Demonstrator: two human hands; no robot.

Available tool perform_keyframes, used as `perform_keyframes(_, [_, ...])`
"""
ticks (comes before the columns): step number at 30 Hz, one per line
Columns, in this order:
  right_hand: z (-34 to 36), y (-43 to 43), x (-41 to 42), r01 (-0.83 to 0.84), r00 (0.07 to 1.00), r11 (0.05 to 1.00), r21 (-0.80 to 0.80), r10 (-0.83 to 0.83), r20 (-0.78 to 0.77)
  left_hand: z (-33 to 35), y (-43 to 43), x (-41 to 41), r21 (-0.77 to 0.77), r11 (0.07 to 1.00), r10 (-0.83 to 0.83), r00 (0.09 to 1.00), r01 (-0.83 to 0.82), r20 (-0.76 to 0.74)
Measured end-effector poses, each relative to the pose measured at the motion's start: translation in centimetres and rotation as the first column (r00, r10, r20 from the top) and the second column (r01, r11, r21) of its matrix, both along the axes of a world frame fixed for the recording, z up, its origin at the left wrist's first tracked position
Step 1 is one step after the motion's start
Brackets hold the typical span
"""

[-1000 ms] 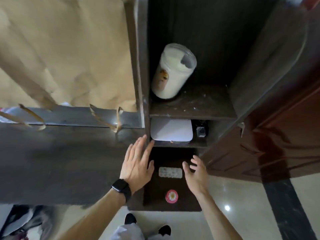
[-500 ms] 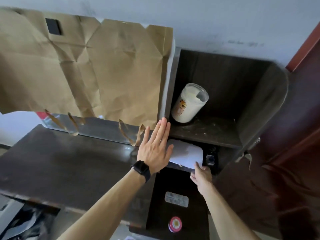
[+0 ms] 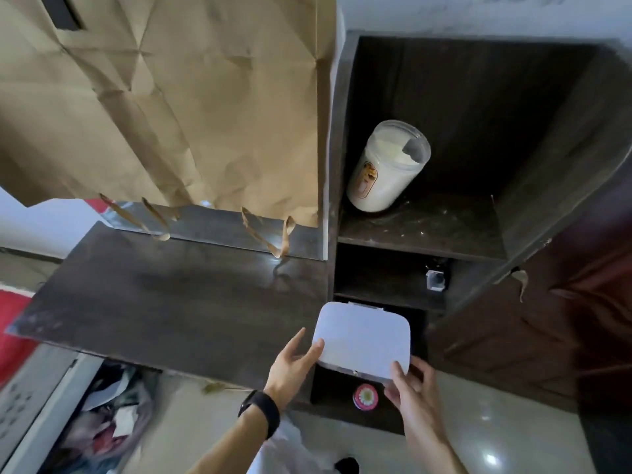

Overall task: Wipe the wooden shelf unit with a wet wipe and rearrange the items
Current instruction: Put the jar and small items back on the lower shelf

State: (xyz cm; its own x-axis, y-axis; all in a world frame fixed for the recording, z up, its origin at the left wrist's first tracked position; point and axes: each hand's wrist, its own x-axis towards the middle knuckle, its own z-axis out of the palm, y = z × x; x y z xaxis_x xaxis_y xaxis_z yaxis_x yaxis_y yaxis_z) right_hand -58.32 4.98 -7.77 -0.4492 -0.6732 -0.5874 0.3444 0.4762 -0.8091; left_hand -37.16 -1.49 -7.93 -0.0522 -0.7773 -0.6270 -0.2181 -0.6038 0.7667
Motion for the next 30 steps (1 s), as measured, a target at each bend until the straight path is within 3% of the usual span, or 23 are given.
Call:
perform_keyframes(4, [-2.1, 1.6, 3.5, -0.149, 0.989, 0.988, 0.034, 0.149, -0.012, -1.1, 3.2, 3.3, 0.187, 0.968, 0.200, 0.962, -0.166, -0.185])
perform_keyframes(11, [-3.2, -2.1, 11.6, -0.508, 0.848, 0.856, 0.100, 0.517, -0.118, -2.4, 2.7, 13.5, 0.269, 0.892, 0.415, 0.895, -0.364, -0.165])
perform_keyframes(15, [-4.0, -6.2, 15.3, -0.676, 0.607, 0.688, 0.264, 0.723, -0.331, -2.5, -1.0, 19.7, 0.264, 0.831, 0.535, 0.833, -0.490, -0.140])
perform_keyframes(19, [-5.4, -10.0, 17.6, -0.736, 0.235, 0.501, 0.455, 0.820, -0.522, -3.0, -6.8, 26.1, 0.232, 0.785, 0.611, 0.781, -0.575, -0.129])
perform_keyframes(24, [-6.8, -13.5, 19.8, -0.637, -0.105, 0.298, 0.711, 0.880, -0.463, -3.3, -15.3, 31.8, 0.178, 0.848, 0.524, 0.840, -0.499, -0.143])
perform_keyframes(27, [-7.1, -14.2, 21.1, -0.541, -0.197, 0.220, 0.811, 0.905, -0.377, -3.5, -19.5, 33.3, 0.127, 0.892, 0.448, 0.886, -0.434, -0.121])
perform_keyframes(30, [-7.7, -13.3, 21.7, -0.500, -0.205, 0.223, 0.837, 0.908, -0.365, -4.0, -22.3, 34.2, 0.117, 0.917, 0.393, 0.914, -0.382, -0.103])
